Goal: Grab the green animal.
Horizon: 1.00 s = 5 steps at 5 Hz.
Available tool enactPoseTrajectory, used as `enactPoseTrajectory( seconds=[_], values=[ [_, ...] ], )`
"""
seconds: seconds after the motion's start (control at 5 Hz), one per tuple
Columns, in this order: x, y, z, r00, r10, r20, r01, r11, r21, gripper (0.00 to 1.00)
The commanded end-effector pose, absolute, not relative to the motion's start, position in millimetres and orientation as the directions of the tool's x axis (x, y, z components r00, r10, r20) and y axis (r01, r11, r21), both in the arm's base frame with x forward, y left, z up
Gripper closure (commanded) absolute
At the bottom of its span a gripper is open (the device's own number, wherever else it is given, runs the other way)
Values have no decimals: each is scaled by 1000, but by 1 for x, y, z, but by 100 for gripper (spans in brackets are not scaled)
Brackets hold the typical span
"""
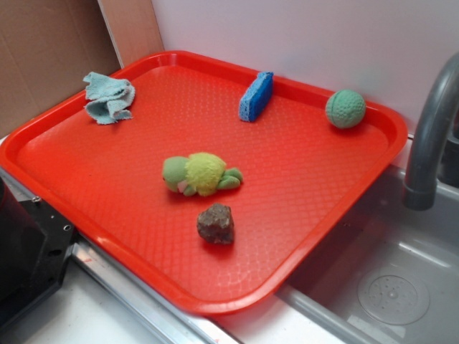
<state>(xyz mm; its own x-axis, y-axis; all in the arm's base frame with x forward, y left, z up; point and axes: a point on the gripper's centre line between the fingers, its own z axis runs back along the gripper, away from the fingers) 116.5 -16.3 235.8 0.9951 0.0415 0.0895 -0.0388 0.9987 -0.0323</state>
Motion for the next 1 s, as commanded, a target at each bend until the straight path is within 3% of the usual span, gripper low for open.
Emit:
enactPoseTrajectory(
  seconds=[0.0,0.2,0.4,0.6,0.8],
  values=[
    [116,-16,236,995,42,89,-39,999,-32,0],
    [166,-66,186,978,-208,15,208,978,-20,0],
    [203,-124,140,894,-442,72,445,895,-35,0],
    [209,-130,115,754,-649,101,654,757,-18,0],
    [192,-133,93,567,-817,106,820,572,17,0]
  ],
)
